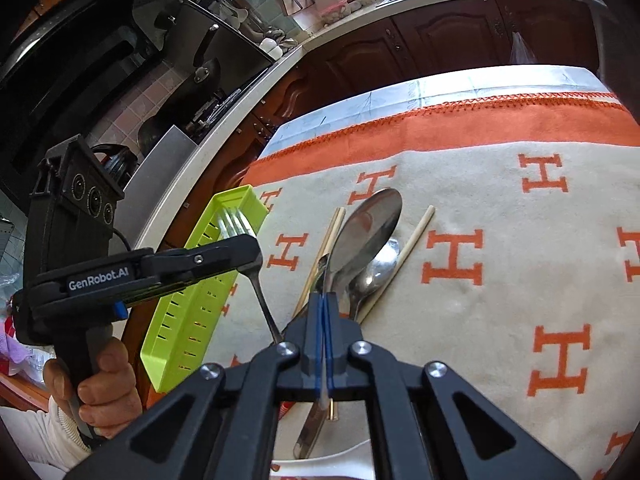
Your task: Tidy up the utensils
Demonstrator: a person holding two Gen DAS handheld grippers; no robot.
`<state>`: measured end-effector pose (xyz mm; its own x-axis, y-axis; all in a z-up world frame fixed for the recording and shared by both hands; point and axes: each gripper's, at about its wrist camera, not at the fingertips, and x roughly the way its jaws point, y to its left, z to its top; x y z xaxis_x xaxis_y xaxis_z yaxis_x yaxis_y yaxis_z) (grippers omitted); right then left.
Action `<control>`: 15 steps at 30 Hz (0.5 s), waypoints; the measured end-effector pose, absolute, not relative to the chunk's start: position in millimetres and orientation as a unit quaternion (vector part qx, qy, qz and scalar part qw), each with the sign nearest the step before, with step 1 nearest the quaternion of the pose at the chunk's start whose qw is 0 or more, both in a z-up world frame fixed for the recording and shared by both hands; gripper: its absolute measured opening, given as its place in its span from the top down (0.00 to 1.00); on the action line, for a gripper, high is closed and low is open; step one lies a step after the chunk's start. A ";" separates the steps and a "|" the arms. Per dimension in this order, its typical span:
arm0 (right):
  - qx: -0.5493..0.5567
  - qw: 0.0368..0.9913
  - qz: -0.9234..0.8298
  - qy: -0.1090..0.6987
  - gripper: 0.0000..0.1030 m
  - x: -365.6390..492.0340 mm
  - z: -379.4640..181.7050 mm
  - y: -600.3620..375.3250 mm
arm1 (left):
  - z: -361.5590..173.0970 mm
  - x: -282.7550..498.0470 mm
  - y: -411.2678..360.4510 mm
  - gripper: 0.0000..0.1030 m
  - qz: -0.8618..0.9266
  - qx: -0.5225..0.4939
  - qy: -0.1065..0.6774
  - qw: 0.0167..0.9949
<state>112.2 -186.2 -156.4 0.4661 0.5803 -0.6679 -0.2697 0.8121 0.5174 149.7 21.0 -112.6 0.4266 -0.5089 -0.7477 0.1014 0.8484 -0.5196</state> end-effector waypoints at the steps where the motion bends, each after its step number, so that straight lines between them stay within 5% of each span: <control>1: 0.174 0.839 0.254 0.449 0.99 109.6 -153.6 -185.2 | -105.7 144.6 24.0 0.99 -0.189 -0.201 0.502 0.820; 15: 0.146 0.843 0.286 0.432 1.00 74.5 -114.7 -134.6 | -18.7 60.7 100.6 1.00 -0.160 -0.154 0.425 0.877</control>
<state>74.5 -134.6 -114.7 0.4638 0.6077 -0.6446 -0.3552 0.7942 0.4931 60.7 100.6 -18.7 0.5871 -0.4121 -0.6968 0.1496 0.9011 -0.4070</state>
